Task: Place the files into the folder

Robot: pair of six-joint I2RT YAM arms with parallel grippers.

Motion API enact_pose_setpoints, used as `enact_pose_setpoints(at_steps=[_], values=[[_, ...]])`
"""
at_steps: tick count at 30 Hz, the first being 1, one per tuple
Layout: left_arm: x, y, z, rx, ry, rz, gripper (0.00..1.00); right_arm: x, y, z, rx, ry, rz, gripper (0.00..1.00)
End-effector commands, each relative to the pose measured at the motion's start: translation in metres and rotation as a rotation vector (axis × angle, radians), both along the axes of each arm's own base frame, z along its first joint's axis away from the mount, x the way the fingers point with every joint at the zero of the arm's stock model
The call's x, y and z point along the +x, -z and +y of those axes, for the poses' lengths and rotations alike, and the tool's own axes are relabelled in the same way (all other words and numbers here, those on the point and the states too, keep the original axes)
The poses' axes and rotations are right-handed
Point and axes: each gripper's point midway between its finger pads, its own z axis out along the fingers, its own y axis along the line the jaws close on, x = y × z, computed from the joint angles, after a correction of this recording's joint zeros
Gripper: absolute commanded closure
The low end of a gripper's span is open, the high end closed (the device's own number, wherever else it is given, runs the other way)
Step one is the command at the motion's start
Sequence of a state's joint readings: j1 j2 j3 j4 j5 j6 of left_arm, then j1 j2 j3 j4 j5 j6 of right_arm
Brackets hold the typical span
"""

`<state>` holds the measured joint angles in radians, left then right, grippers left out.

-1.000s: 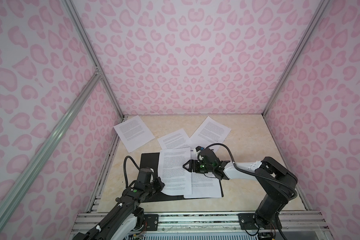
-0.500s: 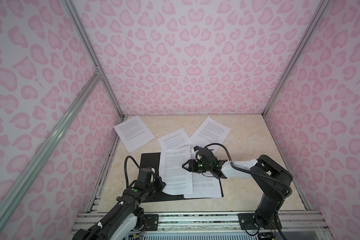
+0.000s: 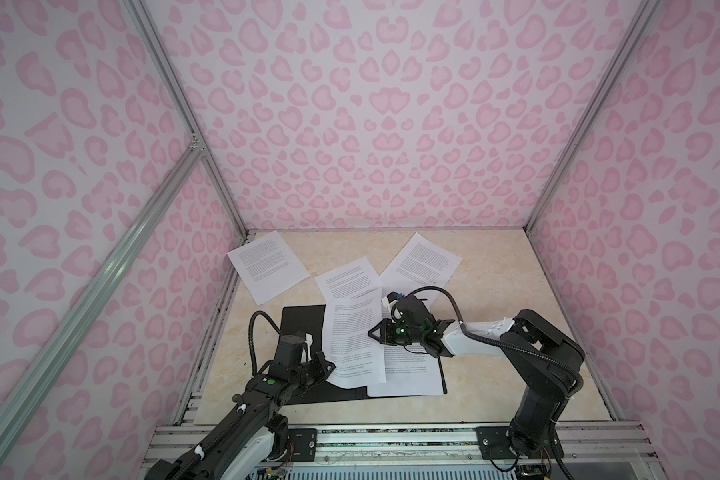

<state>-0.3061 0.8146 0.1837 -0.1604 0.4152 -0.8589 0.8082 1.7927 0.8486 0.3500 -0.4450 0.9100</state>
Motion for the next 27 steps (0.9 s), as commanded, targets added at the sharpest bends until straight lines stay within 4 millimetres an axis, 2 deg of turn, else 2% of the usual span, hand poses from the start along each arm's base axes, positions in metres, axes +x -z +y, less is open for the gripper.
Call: enact_pose_setpoints(at_steps=[1, 2, 5, 6, 11, 14, 16, 20, 22, 25, 27], values=[[0.006, -0.015, -0.007, -0.033, 0.027, -0.047, 0.83, 0.001, -0.008, 0.002, 0.024, -0.004, -0.007, 1.0], [0.008, -0.021, -0.008, -0.036, 0.03, -0.055, 0.7, 0.001, -0.011, 0.001, 0.03, -0.005, -0.01, 1.0], [0.013, -0.05, -0.01, -0.059, 0.033, -0.113, 0.07, 0.0, -0.021, -0.006, 0.049, -0.005, -0.019, 1.0], [0.015, -0.062, -0.01, -0.062, 0.031, -0.143, 0.02, -0.001, -0.025, -0.01, 0.058, -0.004, -0.021, 1.0], [0.017, -0.128, -0.006, -0.043, 0.059, -0.316, 0.02, -0.004, -0.044, -0.033, 0.108, -0.005, -0.026, 1.0], [0.01, -0.167, -0.002, 0.005, 0.101, -0.415, 0.02, -0.006, -0.046, -0.059, 0.107, 0.006, -0.03, 1.0], [0.006, -0.186, 0.006, 0.065, 0.113, -0.472, 0.02, -0.01, -0.039, -0.083, 0.055, 0.022, -0.02, 1.0], [0.005, -0.2, 0.024, 0.195, 0.098, -0.527, 0.02, -0.021, -0.021, -0.125, -0.064, 0.043, -0.009, 1.0], [0.006, -0.203, 0.026, 0.212, 0.103, -0.546, 0.03, -0.024, -0.016, -0.143, -0.098, 0.067, -0.013, 1.0], [0.011, -0.204, 0.021, 0.224, 0.147, -0.588, 0.03, -0.025, -0.013, -0.159, -0.137, 0.086, -0.024, 1.0], [0.018, -0.196, 0.022, 0.26, 0.155, -0.59, 0.03, -0.026, -0.01, -0.163, -0.167, 0.071, -0.021, 1.0]])
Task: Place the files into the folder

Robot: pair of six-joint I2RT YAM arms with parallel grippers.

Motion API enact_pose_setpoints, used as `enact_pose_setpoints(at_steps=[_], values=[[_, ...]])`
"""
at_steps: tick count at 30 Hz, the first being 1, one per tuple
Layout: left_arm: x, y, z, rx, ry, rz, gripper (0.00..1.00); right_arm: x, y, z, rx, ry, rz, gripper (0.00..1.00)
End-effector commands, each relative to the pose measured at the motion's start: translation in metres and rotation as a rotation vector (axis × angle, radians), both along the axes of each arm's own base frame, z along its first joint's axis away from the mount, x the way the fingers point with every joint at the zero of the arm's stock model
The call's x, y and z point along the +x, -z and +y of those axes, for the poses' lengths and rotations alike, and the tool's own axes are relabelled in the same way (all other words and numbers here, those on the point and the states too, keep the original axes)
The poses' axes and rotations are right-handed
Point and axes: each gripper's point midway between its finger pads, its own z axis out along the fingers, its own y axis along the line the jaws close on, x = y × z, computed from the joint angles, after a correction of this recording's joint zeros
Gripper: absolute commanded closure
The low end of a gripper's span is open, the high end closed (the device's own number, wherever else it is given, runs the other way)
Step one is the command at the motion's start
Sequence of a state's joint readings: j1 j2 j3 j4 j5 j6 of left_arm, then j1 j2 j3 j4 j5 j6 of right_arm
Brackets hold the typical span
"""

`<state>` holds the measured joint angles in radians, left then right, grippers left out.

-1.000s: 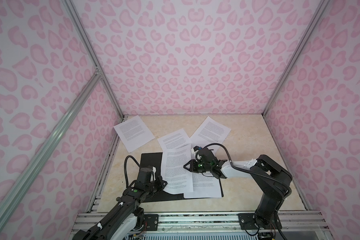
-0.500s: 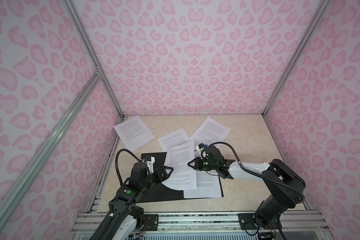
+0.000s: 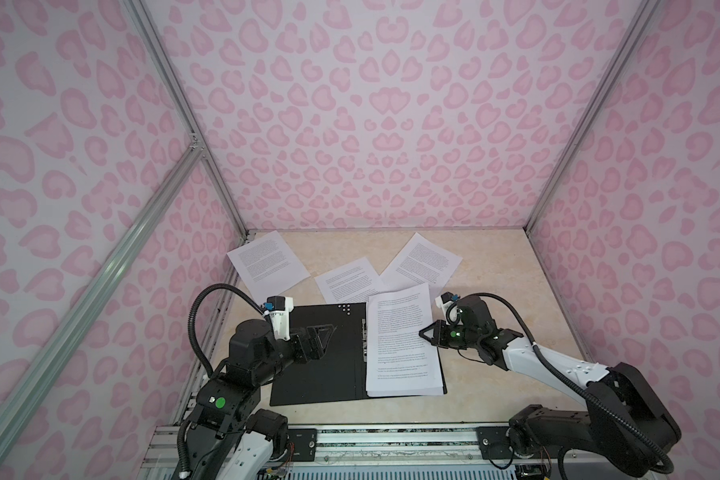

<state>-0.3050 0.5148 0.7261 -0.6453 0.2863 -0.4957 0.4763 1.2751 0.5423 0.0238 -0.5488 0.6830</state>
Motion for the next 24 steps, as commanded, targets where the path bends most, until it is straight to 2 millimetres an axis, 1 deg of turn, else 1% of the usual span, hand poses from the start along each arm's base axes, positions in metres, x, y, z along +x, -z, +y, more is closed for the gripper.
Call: enact_pose_setpoints(at_steps=[1, 6, 8, 13, 24], values=[[0.01, 0.013, 0.003, 0.087, 0.011, -0.019, 0.03, -0.011, 0.017, -0.012, -0.101, -0.051, 0.027, 1.0], [0.012, 0.026, -0.013, 0.056, 0.092, 0.044, 0.03, -0.014, 0.026, -0.014, -0.13, -0.071, 0.045, 1.0], [0.013, 0.028, -0.013, 0.057, 0.089, 0.054, 0.03, -0.014, 0.028, -0.016, -0.136, -0.061, 0.043, 1.0], [0.012, 0.025, -0.013, 0.046, 0.085, 0.032, 0.03, -0.01, 0.026, -0.015, -0.112, -0.031, 0.034, 1.0], [0.013, 0.026, -0.014, 0.045, 0.086, 0.039, 0.03, 0.006, 0.027, -0.01, -0.066, 0.04, 0.041, 1.0]])
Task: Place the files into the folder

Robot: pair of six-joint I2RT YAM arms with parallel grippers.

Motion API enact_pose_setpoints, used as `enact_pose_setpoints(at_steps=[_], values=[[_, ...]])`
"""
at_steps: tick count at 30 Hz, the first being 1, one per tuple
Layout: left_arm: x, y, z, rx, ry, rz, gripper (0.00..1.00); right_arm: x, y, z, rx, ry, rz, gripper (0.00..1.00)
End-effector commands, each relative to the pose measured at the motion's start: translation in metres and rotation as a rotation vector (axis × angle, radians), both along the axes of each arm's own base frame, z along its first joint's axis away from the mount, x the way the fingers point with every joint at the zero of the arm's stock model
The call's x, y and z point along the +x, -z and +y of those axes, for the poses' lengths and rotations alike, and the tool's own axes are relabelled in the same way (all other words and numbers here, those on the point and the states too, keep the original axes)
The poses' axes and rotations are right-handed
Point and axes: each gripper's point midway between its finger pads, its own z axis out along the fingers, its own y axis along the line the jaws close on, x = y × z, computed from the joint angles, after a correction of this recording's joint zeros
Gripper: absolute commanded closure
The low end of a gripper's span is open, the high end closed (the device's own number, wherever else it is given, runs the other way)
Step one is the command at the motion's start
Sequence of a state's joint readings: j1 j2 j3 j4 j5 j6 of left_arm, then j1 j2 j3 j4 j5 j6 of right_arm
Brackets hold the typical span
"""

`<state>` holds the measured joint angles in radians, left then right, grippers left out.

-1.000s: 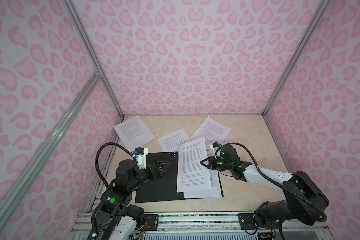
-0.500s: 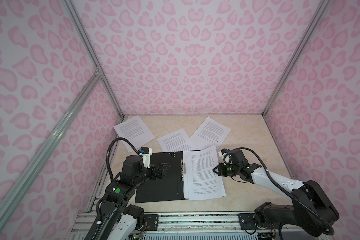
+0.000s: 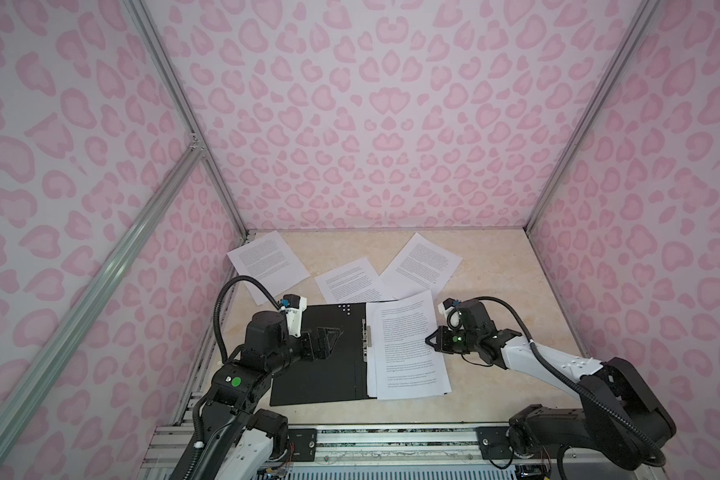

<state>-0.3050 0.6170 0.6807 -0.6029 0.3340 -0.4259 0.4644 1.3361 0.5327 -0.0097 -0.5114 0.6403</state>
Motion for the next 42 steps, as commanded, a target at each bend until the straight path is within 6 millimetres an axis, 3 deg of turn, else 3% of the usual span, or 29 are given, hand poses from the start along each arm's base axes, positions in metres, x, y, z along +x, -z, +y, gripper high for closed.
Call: enact_pose_setpoints(at_steps=[1, 42], values=[[0.003, -0.005, -0.002, -0.01, 0.01, -0.031, 0.03, 0.01, -0.002, 0.003, 0.024, 0.036, -0.014, 1.0], [0.003, -0.004, -0.005, -0.017, 0.024, -0.022, 0.03, 0.004, 0.013, 0.021, -0.008, -0.045, 0.015, 1.0]])
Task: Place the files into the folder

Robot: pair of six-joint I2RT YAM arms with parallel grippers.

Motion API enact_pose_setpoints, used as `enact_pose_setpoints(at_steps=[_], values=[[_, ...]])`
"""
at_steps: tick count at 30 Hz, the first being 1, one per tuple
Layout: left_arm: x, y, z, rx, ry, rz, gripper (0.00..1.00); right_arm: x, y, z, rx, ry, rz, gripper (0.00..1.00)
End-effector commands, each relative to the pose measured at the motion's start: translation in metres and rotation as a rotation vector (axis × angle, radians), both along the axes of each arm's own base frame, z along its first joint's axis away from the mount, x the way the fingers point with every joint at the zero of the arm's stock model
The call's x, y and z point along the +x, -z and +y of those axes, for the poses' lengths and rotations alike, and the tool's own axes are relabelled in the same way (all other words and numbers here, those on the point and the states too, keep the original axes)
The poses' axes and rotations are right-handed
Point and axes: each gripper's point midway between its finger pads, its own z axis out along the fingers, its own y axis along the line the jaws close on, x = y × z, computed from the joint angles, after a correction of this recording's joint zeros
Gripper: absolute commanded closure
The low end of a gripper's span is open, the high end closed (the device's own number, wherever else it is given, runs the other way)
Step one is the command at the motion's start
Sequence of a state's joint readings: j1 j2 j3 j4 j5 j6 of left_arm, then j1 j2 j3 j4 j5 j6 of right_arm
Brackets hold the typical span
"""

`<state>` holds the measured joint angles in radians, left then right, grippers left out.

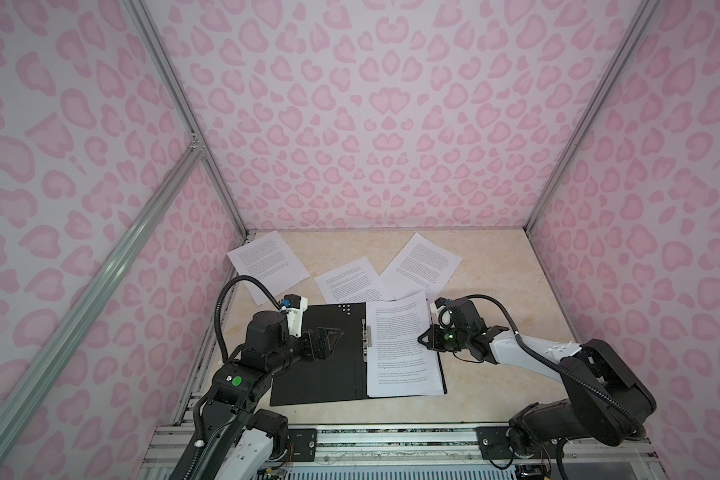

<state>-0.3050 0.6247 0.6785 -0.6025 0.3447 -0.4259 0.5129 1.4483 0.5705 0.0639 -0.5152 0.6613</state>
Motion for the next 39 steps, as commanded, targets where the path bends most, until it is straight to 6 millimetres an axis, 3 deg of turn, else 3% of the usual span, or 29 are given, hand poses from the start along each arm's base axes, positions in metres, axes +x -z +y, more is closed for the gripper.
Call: enact_pose_setpoints(at_steps=[1, 14, 24, 30, 39], values=[[0.0033, -0.0056, -0.0037, -0.014, 0.017, -0.032, 0.03, -0.0012, 0.0035, -0.0005, -0.019, -0.011, 0.001, 1.0], [0.0036, -0.0057, -0.0041, -0.014, 0.019, -0.032, 0.03, -0.0021, 0.0038, -0.001, -0.036, -0.023, 0.001, 1.0], [0.0036, -0.0056, -0.0044, -0.015, 0.02, -0.03, 0.03, 0.0008, 0.002, -0.0007, -0.041, -0.021, -0.003, 0.81], [0.0033, -0.0053, -0.0048, -0.017, 0.023, -0.029, 0.03, 0.0027, 0.0028, -0.0043, -0.068, -0.009, -0.006, 0.57], [0.0033, -0.0051, -0.0047, -0.017, 0.023, -0.028, 0.03, 0.0059, 0.0037, -0.0079, -0.099, 0.002, -0.009, 0.51]])
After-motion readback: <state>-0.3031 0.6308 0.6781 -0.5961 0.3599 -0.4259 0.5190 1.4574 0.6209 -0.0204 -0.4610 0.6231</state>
